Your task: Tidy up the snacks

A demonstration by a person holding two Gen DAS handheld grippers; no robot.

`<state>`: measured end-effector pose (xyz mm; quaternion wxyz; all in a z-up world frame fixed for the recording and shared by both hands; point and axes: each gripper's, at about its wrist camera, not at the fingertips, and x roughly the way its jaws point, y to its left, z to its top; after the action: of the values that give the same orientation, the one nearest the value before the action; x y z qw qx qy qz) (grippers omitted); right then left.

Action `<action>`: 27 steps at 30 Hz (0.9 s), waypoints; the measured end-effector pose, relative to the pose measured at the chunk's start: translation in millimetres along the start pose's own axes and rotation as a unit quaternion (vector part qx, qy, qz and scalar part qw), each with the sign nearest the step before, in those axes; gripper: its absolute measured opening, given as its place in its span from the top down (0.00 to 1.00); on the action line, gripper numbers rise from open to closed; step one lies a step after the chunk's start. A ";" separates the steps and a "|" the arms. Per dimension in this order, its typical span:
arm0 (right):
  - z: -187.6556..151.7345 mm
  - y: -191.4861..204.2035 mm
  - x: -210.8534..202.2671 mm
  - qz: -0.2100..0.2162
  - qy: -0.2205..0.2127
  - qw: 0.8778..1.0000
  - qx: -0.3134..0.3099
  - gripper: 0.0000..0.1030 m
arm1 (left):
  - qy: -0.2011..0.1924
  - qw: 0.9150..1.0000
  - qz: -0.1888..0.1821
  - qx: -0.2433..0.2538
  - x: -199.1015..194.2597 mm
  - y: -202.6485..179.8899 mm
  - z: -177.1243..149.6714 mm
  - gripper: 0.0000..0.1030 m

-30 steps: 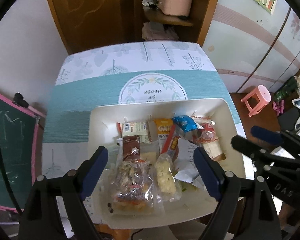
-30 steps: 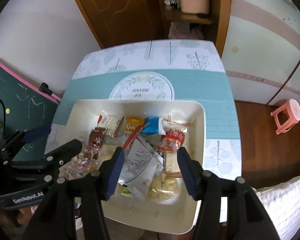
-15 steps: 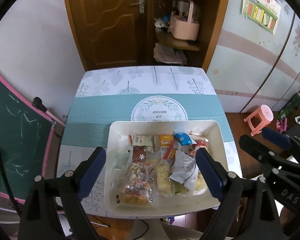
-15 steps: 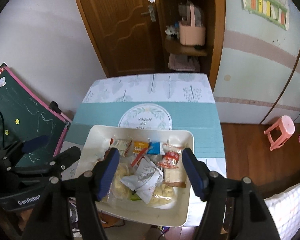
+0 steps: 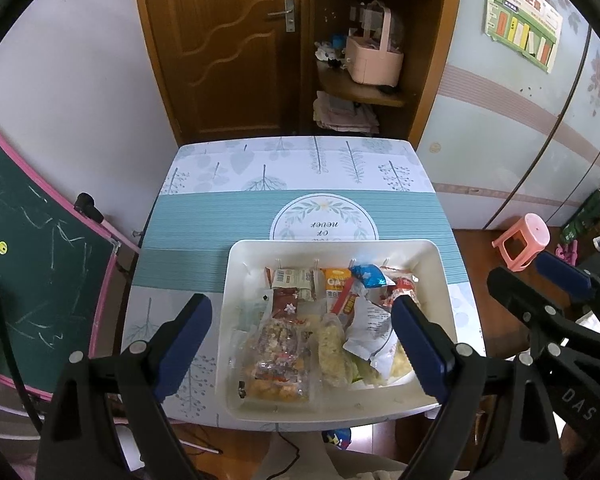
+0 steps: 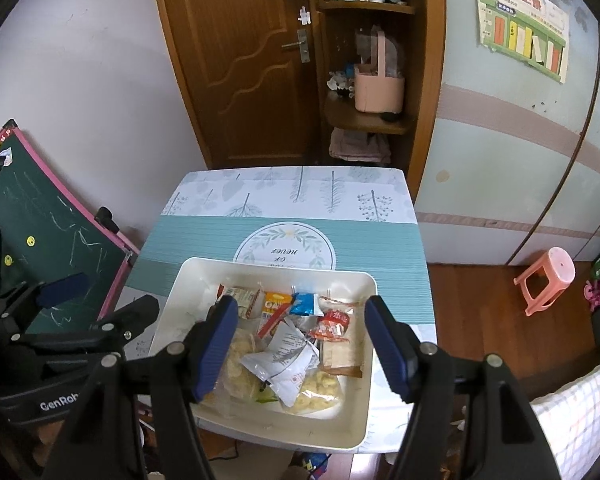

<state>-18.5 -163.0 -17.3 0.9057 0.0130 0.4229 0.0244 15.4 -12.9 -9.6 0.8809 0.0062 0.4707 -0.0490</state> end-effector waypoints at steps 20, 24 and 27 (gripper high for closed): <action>-4.0 4.3 -1.5 0.005 0.005 1.000 0.010 0.36 | -0.010 1.000 0.008 0.006 -4.4 7.9 0.7 0.12; -4.1 4.0 -1.8 0.005 0.005 1.000 0.009 0.36 | -0.009 1.000 0.007 0.005 -4.4 7.2 0.2 0.12; -4.1 3.9 -1.7 0.005 0.005 1.000 0.009 0.36 | -0.008 1.000 0.007 0.006 -4.5 7.4 -0.1 0.12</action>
<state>-22.8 -159.2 -18.5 0.9033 0.0230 0.4277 0.0256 13.6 -5.1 -6.2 0.8850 0.0142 0.4632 -0.0453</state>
